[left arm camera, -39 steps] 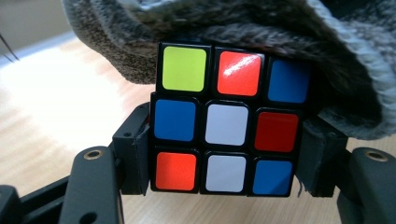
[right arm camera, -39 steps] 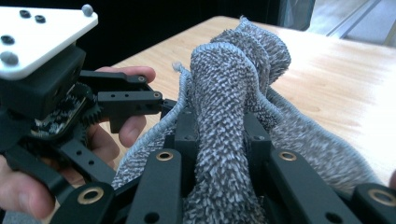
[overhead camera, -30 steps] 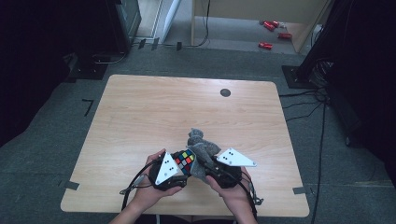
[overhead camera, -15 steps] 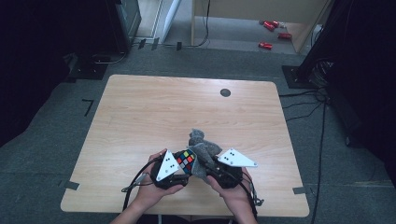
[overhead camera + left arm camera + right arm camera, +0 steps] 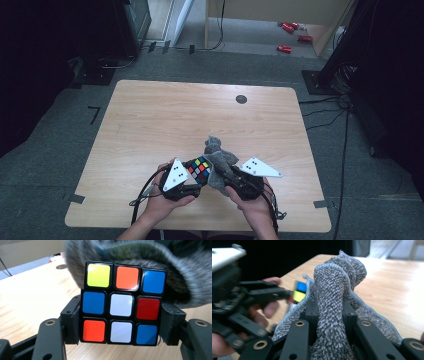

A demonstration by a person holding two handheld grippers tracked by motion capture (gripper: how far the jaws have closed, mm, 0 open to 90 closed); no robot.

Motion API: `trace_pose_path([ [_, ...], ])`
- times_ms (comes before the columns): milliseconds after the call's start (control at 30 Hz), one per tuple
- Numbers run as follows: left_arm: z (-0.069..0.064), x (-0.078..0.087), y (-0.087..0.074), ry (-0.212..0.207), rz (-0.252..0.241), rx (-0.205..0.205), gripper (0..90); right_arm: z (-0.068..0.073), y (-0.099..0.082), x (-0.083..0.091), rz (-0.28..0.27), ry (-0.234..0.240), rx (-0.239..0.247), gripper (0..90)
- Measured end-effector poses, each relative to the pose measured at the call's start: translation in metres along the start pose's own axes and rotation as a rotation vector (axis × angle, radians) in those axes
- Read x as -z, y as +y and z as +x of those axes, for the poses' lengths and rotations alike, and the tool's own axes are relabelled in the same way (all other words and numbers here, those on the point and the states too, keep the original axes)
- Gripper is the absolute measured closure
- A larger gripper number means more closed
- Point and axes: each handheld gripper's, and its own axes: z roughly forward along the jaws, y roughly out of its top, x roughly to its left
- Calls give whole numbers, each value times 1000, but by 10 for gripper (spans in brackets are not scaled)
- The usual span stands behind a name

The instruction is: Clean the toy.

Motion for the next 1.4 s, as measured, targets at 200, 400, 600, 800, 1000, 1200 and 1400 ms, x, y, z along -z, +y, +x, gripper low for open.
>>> trace_pose_path([
  [200,-10,1,-2,-10,-9,-66,336,18,5,-3,-21,59,68,737],
  [400,0,10,0,-37,-70,-16,337,-13,-5,-2,-12,-24,-47,736],
  [600,-3,9,-2,-59,-70,-27,337,6,3,1,-21,30,19,729],
  [800,-2,15,1,-61,-96,-43,337,-3,1,0,-30,2,-6,730],
  [1000,-3,8,-4,-67,-54,-27,337,3,2,-1,-2,6,21,731],
  [1200,-10,7,-4,-81,-53,-50,336,11,3,-2,6,-19,72,733],
  [1400,0,10,-4,-78,-64,-13,337,-6,0,-2,29,-16,-14,736],
])
